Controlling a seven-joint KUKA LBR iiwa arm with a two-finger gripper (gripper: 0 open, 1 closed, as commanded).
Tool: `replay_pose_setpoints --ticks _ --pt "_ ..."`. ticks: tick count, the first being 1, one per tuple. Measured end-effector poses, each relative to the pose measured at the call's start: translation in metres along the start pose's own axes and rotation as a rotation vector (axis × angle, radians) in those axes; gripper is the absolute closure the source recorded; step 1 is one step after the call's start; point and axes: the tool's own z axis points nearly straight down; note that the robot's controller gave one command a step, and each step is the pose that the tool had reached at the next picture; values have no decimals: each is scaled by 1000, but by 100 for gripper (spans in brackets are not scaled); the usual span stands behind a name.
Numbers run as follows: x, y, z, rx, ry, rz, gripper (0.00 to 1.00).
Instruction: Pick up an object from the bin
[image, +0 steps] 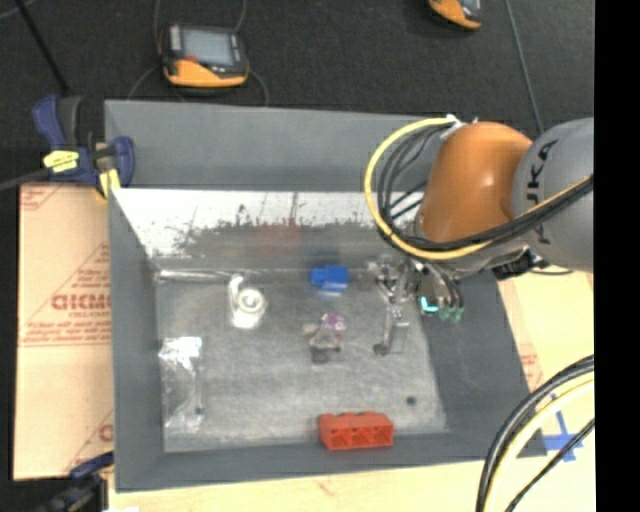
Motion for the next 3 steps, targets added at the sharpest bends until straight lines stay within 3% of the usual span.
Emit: replay_pose_setpoints --ticks 1,2,3 --pt "-2 30 96 -1 0 -84 0" --pt "-4 29 92 0 -7 -84 100" --pt "-4 27 -59 2 -17 -111 100"
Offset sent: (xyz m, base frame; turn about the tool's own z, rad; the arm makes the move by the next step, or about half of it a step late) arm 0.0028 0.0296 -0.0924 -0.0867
